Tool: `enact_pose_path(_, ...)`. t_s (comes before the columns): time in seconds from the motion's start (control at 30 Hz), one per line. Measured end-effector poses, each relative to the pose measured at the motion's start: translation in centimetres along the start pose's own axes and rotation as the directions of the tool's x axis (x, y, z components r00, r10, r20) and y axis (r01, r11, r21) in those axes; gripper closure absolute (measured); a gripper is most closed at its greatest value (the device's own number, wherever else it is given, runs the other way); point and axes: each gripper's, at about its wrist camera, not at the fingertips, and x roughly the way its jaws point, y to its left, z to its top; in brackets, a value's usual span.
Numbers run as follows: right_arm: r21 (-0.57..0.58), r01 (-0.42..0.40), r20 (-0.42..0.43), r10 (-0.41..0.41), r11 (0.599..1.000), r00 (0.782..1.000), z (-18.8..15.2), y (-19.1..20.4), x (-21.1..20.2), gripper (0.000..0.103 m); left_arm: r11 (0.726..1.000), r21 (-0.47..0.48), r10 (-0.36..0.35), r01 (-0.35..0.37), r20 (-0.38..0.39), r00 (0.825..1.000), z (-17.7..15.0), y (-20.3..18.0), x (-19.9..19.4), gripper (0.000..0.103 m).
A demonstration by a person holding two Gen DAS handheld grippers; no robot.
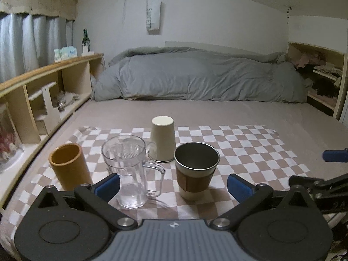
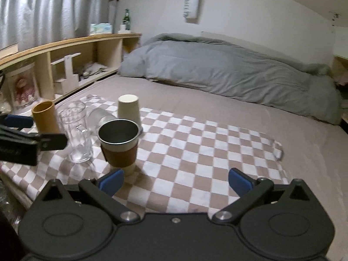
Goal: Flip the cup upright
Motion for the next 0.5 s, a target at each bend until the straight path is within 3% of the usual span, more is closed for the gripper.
enact_pose_path(0.5,0.116,0.023,0.037,-0.027,0.993,0.999,-1.5,0.0,-2.9,0.000,1.000,0.010,0.028,-0.027,-0.036,0.999,-1.1,1.9,-1.6,0.000)
